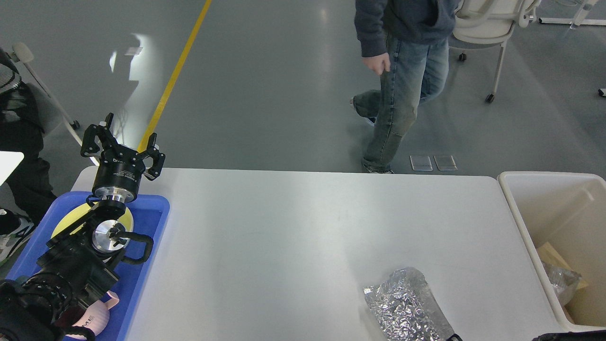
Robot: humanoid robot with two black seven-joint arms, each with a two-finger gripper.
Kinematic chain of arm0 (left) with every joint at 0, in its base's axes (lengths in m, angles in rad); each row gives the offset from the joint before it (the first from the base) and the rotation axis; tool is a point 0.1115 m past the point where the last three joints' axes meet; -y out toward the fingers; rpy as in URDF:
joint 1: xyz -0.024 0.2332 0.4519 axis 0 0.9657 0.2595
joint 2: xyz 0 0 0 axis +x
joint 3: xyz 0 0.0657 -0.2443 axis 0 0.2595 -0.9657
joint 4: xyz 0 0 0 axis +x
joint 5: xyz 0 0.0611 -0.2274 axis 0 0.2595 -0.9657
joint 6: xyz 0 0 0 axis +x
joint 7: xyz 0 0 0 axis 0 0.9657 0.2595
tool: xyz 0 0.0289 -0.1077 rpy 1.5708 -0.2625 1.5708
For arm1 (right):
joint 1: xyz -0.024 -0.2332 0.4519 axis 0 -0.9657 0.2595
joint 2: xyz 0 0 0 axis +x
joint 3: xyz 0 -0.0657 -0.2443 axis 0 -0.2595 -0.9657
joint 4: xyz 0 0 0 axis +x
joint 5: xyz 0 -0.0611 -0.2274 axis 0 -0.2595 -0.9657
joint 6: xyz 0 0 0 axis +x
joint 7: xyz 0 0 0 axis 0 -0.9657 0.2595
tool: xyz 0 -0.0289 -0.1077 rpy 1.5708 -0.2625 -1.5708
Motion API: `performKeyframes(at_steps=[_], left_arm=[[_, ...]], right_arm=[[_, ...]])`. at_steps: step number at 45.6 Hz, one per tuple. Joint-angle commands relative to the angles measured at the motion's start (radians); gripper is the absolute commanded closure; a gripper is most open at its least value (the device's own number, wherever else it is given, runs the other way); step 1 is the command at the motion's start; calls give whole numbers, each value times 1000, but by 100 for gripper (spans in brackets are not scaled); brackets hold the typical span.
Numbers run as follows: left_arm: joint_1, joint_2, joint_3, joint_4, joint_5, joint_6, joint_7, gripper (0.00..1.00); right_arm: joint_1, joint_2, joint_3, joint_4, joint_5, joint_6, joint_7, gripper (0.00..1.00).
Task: Tidy desktop
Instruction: 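Lower the right gripper and grasp the silver foil bag, then lift the silver foil bag and drop it into the white bin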
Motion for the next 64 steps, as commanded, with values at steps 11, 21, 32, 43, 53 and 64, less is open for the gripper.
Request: performKeyframes(at_steps=[11,21,32,43,53,64], left_arm=[[0,2,0,0,0,0,0,3],[0,0,0,0,0,0,0,3],[0,0,0,0,0,0,0,3],[0,2,-2,0,0,0,0,3],[0,2,0,0,0,0,0,3],[0,2,0,0,0,0,0,3]], right_arm=[[55,-40,-2,0,2,0,-11,100],[204,-105,-31,2,3,6,-21,100],[604,-68,-235,-23,14,14,-89,100],[934,159,-509,-123,63,12,-89,100],[1113,343,-618,-164,84,17,-87,100],[1160,408,-649,-169,86,17,-87,100]])
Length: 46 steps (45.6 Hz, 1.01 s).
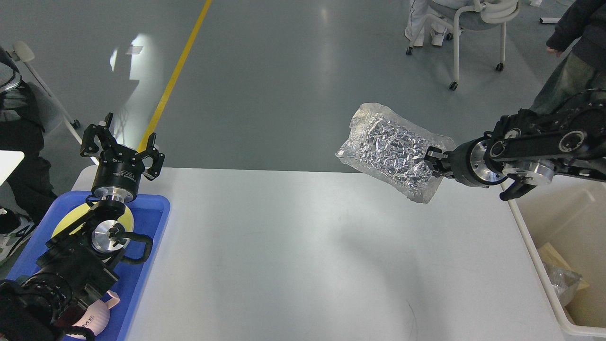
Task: Tidy desktop
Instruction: 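Lift the silver foil bag and drop it into the white bin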
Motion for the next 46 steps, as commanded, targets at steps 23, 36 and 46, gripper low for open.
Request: performKeyframes(at_steps=[23,36,46], left_arm=[[0,1,-1,0,0,0,0,3],[0,-1,1,0,0,0,0,3],[1,1,1,0,0,0,0,3]], right_arm=[[-419,-66,-70,-664,2,2,8,100],[-824,-88,-60,-1057,8,-35,8,100],[-1082,-33,102,-1278,112,-60,10,100]])
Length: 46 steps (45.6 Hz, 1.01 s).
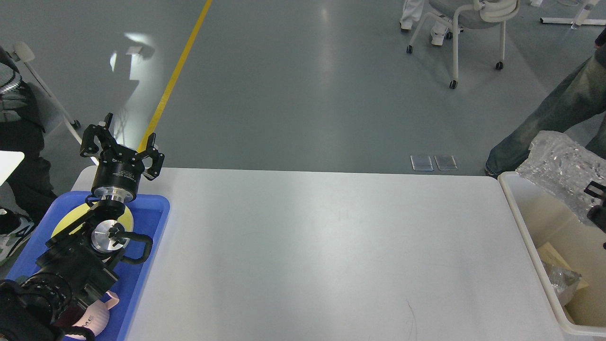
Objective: Tidy desktop
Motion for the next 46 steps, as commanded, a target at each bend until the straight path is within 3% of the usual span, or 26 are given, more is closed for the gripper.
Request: performKeyframes(at_steps=[1,14,15,16,17,18,19,33,46], left_arm=[[0,0,0,0,0,-1,0,3],[0,0,0,0,0,-1,0,3],[0,-2,-1,0,0,-1,0,3],[0,-2,-2,0,0,-1,0,3],[0,0,0,0,0,-1,0,3],[0,0,0,0,0,1,0,3],[0,0,0,0,0,1,0,3],[0,0,0,0,0,-1,0,3],[0,0,0,0,0,1,0,3]], right_arm=[[-115,38,100,-95,49,-6,0,100],[-245,67,222,-147,53,-8,-7,100],[-247,64,214,-147,52,-2,-7,80],[-252,61,210,-147,49,-2,-5,18],[-255,60,208,-147,47,3,-8,0],[-259,58,208,-148,52,2,-8,9],[-259,58,209,-148,52,2,-8,0],[-224,64,214,-153,52,-6,-8,0],[1,70,214,-156,52,15,-8,0]])
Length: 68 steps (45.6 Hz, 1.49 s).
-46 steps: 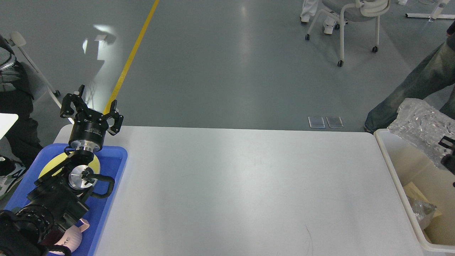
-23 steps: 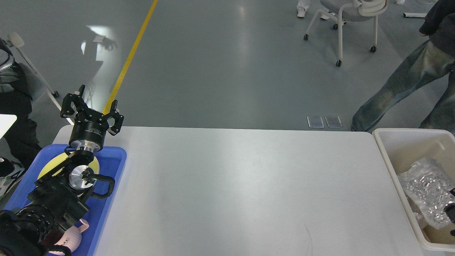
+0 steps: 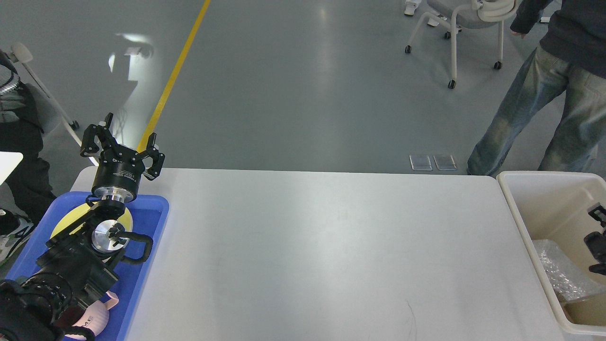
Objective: Tidy desktop
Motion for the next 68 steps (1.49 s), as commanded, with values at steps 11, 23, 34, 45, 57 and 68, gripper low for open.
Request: performKeyframes(at_steps=[11,23,34,45,57,68], left_arm=[[0,-1,0,0,0,1,0,3],[0,0,0,0,0,0,0,3],[0,0,0,0,0,0,0,3],[0,-1,0,0,0,0,0,3],[0,-1,0,0,0,0,0,3],[0,-1,2,0,0,0,0,3]], right_arm=[[295,163,43,1,63,-18,2,0],[402,324,348,9,339,-7,13,0],[417,301,725,136,365,-6,13,0],[355,247,1274,275,365,85,16,0],[232,216,1348,438,359,298,2,0],[166,193,1370,440,359,327,8,0]])
